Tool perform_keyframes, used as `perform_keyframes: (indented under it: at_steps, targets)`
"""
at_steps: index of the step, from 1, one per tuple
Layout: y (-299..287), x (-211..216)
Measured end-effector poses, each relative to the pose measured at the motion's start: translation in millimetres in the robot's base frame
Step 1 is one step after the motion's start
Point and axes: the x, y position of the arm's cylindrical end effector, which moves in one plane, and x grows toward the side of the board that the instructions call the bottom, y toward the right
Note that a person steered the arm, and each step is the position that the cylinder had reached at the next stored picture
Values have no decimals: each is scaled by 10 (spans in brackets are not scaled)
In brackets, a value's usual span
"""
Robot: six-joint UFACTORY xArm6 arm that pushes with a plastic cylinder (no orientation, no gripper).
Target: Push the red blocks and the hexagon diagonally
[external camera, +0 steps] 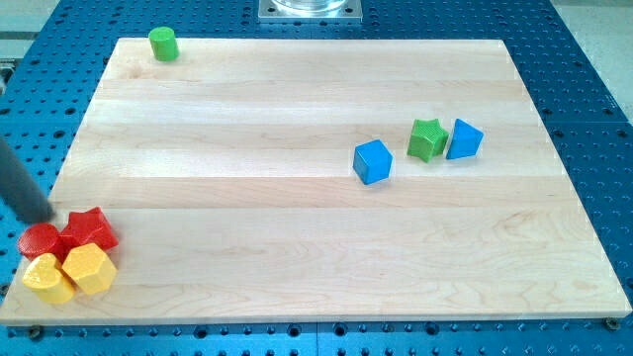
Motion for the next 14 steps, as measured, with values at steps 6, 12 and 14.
perform_keyframes:
  at_steps: [6,12,14]
  targets:
    - [919,450]
    - [343,-971]
    - [132,-279]
